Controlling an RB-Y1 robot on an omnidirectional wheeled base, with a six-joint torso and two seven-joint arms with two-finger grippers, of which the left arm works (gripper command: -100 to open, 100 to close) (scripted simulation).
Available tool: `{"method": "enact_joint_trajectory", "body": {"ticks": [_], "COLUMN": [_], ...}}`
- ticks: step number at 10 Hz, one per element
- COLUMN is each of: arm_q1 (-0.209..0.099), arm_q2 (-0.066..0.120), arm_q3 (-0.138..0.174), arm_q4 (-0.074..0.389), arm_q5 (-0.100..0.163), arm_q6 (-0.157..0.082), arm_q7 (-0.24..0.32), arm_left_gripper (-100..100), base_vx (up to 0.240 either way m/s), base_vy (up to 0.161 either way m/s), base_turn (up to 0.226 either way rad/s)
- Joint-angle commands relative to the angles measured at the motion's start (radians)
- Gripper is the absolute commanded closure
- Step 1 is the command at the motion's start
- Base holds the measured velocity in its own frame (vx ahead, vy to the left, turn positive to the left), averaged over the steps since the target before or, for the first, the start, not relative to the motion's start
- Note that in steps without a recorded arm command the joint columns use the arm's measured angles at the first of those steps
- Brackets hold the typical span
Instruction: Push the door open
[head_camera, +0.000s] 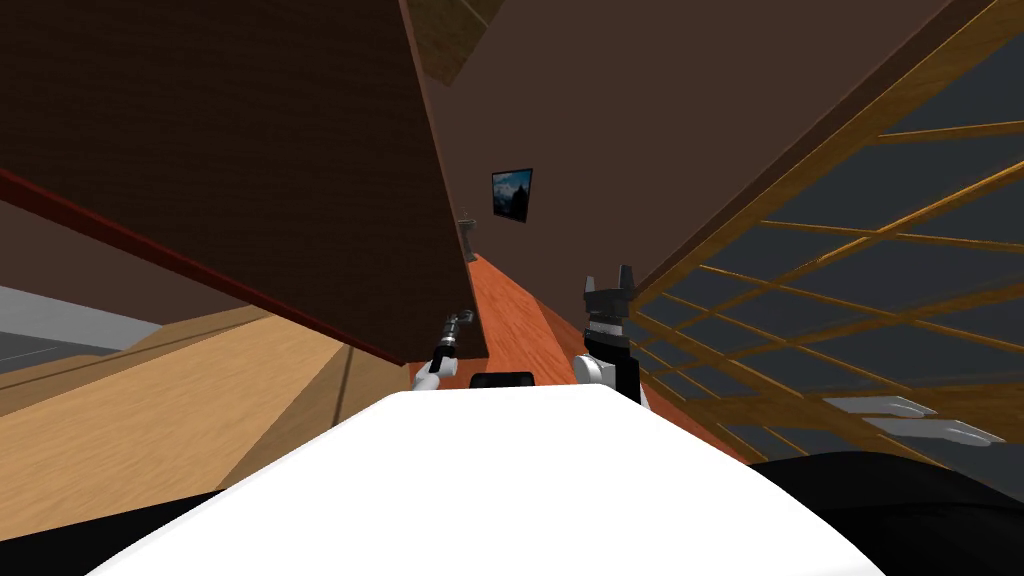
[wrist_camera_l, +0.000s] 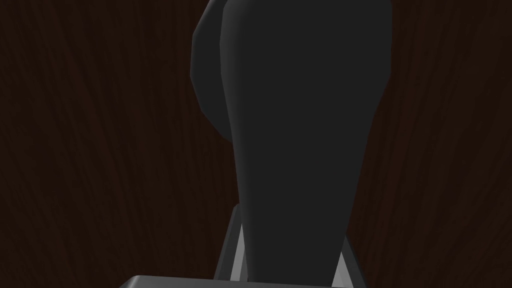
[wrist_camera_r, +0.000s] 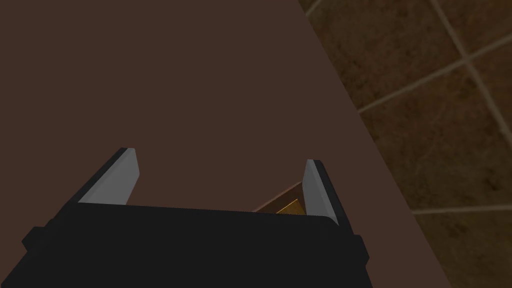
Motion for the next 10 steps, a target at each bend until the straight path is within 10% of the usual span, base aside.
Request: {"method": "enact_joint_trajectory", "body": {"ticks": [1, 10], "arm_q1": [0.007, -0.005], "arm_q2": [-0.003, 0.006], "arm_q3": [-0.008, -0.072], "arm_q4": [-0.013, -0.022], "arm_q5": [0.009, 0.118], "arm_q6": [0.013, 0.069], "arm_q7": [-0.008, -0.096], "arm_left_gripper": [100, 100], "base_vx": [-0.211, -0.216], "base_vy": [0.025, 0.063], "base_turn": [-0.071, -0.142]}}
